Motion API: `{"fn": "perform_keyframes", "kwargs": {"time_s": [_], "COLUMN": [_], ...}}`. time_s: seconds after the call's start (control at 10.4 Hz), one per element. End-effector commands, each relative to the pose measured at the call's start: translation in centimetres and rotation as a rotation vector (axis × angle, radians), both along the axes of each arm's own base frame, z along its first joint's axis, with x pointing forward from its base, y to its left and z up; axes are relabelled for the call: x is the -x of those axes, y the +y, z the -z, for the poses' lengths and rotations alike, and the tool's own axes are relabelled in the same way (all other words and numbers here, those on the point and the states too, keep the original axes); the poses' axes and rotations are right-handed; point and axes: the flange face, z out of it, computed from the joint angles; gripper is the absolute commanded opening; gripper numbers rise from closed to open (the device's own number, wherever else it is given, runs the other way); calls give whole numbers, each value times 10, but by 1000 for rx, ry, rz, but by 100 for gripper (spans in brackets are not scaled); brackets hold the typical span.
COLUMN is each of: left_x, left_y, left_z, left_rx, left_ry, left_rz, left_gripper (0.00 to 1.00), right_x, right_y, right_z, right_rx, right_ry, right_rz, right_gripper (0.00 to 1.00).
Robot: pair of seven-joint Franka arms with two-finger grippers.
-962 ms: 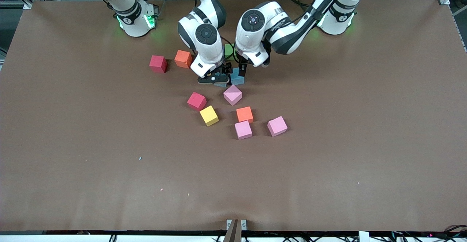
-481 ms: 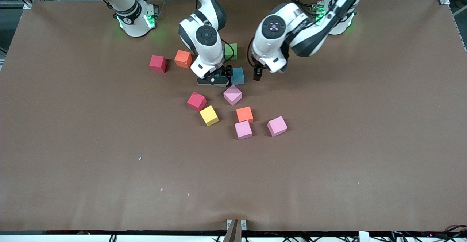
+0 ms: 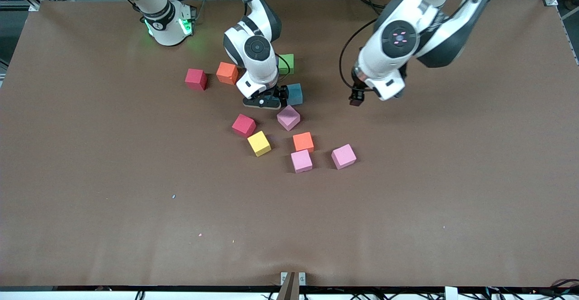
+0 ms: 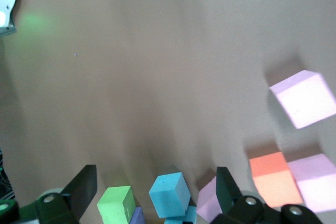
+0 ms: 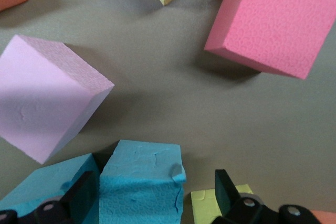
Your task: Arrange 11 blocks into digit 3
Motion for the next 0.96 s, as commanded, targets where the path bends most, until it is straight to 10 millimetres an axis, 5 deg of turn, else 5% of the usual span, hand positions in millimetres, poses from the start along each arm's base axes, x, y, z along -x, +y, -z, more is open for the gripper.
{"fn": "perform_keyframes", "kwargs": {"time_s": [0.0, 0.19, 0.58, 0.67, 0.87], "left_x": [-8, -24, -46, -45, -42], "left_y": [-3, -1, 37, 35, 38], "left_z": [-60, -102, -150, -152, -151], "left_rx": [24, 97, 172, 178, 173], "left_ry": [-31, -98, -165, -174, -186], "left_rz": [35, 117, 407, 445, 671], "left_gripper": [100, 100, 100, 100, 100], "right_x": [5, 12, 15, 17, 15], "right_y": [6, 10, 11, 12, 13], "right_z": [-1, 8, 25, 27, 24], "right_rx": [-18, -4, 11, 13, 2], "right_ry": [8, 12, 4, 2, 4], "right_rz": [38, 29, 23, 20, 32], "right_gripper": [100, 100, 100, 91, 46]}}
